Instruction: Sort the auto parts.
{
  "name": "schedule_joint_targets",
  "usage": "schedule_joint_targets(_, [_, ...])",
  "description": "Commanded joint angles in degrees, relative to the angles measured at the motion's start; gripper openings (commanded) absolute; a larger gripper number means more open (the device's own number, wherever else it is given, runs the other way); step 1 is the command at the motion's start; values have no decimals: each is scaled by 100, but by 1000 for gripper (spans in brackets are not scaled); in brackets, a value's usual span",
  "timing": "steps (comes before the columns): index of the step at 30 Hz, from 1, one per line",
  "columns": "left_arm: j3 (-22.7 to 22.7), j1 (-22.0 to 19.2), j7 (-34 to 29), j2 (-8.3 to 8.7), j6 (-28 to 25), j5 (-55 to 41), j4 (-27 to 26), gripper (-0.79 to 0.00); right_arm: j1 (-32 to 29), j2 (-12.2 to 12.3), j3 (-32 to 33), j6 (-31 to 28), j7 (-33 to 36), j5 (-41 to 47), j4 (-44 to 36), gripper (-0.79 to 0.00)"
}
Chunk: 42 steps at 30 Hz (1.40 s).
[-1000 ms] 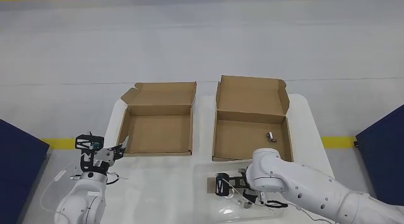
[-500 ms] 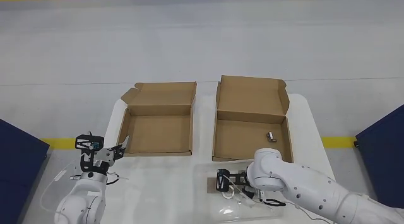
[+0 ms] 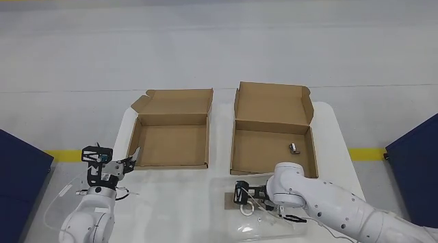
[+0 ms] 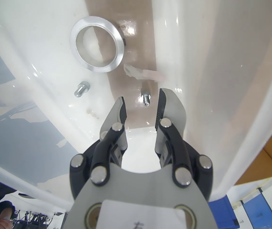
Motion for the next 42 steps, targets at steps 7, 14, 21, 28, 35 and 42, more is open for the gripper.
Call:
schedule_joint_targets(7, [0, 0, 0, 0, 0, 0, 0, 0, -20, -70, 39, -21, 6, -23, 127, -573])
schedule_joint_targets(14, [0, 0, 0, 0, 0, 0, 0, 0, -37, -113, 98, -85, 0, -21, 211, -619])
schedule_joint_targets(21, [0, 0, 0, 0, 0, 0, 0, 0, -49, -143, 174, -178, -28, -13, 270, -785])
schedule_joint_targets(28, [0, 0, 0, 0, 0, 0, 0, 0, -199, -24, 430, -192, 280, 132, -188, -785])
schedule_joint_targets(35, [0, 0, 0, 0, 0, 0, 0, 0, -497, 267, 864, -265, 669, 402, -961, -785])
schedule_joint_targets(42, [0, 0, 0, 0, 0, 0, 0, 0, -497, 267, 864, -265, 669, 402, -961, -785])
